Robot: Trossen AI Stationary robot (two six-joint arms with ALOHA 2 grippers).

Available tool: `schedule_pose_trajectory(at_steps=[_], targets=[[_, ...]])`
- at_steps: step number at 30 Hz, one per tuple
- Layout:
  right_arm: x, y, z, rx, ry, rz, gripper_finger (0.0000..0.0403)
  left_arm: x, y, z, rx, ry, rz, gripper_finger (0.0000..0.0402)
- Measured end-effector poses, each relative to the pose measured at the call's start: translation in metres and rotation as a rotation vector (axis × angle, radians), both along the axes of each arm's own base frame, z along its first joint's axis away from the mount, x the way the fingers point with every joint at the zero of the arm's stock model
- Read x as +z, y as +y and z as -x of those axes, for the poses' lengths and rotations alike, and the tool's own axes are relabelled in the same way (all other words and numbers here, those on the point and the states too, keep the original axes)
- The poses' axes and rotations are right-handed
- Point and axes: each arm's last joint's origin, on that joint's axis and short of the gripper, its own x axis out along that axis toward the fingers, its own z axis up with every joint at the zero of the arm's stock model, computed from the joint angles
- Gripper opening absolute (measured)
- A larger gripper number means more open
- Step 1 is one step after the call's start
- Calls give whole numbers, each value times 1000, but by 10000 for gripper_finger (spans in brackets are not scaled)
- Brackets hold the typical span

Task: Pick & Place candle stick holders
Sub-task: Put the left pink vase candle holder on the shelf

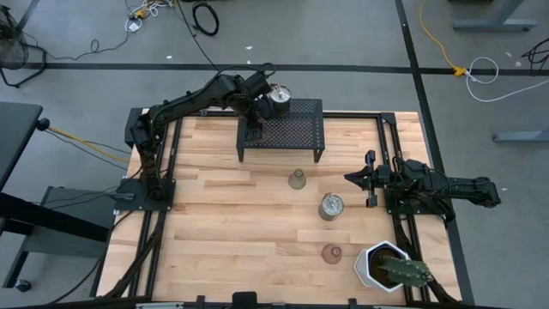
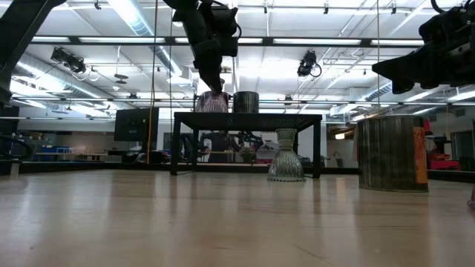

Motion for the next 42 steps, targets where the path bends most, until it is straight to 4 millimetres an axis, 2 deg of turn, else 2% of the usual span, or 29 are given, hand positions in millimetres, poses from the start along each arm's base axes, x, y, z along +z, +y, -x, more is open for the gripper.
schedule_pose_trajectory(at_steps=[11,25,42], targets=[[0,0,0,0,0,0,20,1,0,0,13,-1,-4,203],[0,0,0,0,1,0,20,1,0,0,16,-1,-10,284],[0,0,0,0,0,0,20,2,1,1,26,7,-29,339]])
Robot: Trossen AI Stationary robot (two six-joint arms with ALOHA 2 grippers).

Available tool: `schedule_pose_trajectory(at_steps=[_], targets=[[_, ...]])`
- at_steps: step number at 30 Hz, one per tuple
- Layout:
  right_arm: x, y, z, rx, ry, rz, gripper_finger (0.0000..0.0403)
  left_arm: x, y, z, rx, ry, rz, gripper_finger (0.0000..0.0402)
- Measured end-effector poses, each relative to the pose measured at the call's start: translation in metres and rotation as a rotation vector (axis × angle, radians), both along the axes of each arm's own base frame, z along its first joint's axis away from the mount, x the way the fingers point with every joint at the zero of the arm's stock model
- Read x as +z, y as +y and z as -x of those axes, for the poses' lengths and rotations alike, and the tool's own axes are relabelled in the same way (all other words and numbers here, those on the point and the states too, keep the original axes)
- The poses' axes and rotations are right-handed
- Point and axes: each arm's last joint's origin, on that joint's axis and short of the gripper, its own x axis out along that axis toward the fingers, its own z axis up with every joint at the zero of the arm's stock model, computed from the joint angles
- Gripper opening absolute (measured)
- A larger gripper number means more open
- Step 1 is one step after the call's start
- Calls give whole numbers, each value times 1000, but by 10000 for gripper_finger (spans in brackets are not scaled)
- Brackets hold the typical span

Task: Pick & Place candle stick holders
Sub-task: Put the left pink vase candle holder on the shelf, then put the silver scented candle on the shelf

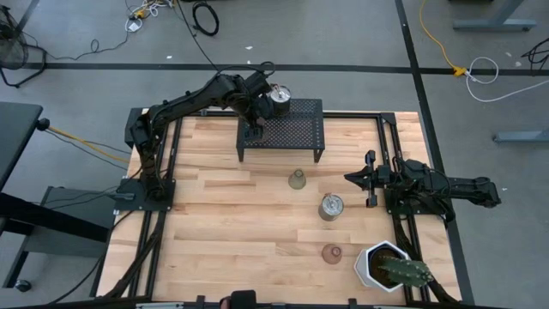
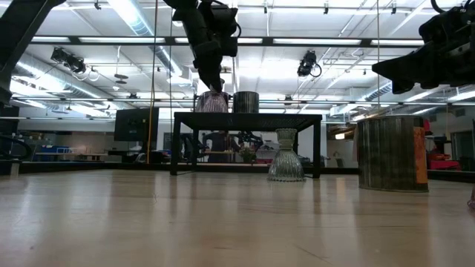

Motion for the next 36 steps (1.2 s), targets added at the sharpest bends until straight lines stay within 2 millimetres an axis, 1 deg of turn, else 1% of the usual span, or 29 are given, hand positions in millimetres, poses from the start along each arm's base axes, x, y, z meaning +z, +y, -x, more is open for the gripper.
schedule_pose_trajectory(at_steps=[7,11,22,36], targets=[[0,0,0,0,0,0,20,0,0,0,0,0,0,375],[0,0,0,0,0,0,20,0,0,0,0,0,0,386],[0,0,0,0,0,0,20,1,-1,1,0,-2,-1,386],[0,0,0,0,0,0,20,23,-9,13,19,-52,-13,386]])
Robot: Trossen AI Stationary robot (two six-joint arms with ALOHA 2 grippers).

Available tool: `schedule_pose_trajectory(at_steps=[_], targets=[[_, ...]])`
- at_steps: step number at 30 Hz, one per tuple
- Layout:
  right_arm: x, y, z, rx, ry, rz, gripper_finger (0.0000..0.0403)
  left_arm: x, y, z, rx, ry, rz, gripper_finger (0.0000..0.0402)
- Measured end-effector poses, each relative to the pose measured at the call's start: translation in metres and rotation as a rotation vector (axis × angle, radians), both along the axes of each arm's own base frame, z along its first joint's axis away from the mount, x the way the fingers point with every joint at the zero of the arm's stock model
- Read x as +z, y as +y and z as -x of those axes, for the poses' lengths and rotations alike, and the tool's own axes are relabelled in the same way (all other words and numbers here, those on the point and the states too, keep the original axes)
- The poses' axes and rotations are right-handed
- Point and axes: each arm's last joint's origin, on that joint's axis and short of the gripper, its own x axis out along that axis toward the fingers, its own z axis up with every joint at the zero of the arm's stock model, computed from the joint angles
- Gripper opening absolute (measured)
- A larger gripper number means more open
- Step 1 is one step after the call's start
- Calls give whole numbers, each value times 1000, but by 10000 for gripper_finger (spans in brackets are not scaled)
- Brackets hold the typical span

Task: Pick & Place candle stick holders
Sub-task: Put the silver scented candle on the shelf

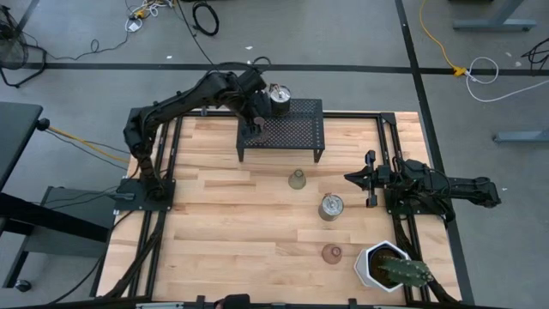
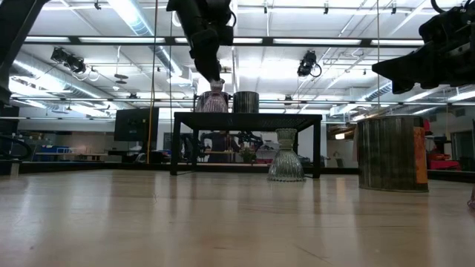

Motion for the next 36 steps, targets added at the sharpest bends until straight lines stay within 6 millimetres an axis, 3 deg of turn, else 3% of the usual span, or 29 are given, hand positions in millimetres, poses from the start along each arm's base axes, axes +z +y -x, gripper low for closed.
schedule_pose_trajectory(at_steps=[18,36], targets=[[0,0,0,0,1,0,20,27,-17,21,1,-38,-13,376],[0,0,0,0,1,0,20,45,-27,35,2,-85,-20,185]])
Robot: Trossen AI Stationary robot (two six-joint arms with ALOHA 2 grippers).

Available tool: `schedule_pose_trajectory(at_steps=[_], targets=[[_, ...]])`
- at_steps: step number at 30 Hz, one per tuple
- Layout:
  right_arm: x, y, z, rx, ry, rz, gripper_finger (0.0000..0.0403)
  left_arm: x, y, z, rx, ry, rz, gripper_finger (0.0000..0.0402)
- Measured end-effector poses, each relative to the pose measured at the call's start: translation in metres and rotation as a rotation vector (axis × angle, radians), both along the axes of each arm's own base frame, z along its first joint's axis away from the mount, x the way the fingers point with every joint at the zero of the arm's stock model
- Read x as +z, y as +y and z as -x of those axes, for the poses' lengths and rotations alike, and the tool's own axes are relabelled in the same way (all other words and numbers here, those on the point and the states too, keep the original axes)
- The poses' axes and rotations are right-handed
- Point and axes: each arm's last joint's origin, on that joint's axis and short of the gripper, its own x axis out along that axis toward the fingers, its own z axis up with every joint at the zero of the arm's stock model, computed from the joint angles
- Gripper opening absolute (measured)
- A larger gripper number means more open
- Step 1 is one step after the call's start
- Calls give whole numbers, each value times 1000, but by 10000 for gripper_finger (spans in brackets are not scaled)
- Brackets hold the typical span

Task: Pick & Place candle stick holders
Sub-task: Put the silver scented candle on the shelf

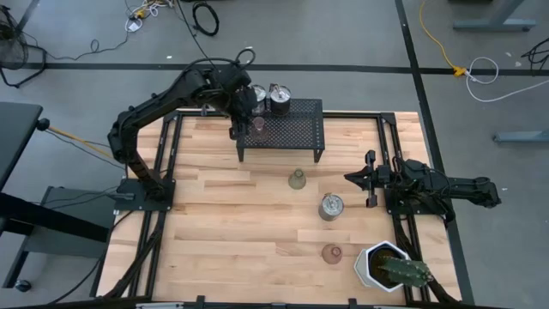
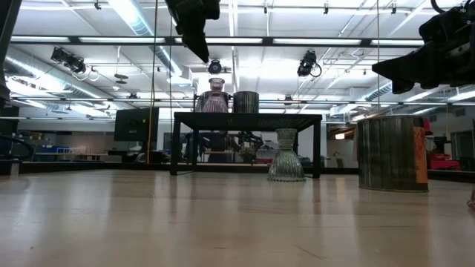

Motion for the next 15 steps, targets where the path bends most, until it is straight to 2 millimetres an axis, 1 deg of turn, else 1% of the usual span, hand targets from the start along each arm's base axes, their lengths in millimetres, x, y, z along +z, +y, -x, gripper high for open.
schedule_pose_trajectory(at_steps=[6,15], targets=[[0,0,0,-1,0,0,20,1,0,0,-1,-3,-1,130],[0,0,0,0,-1,0,20,4,-1,1,-2,-24,-13,73]])
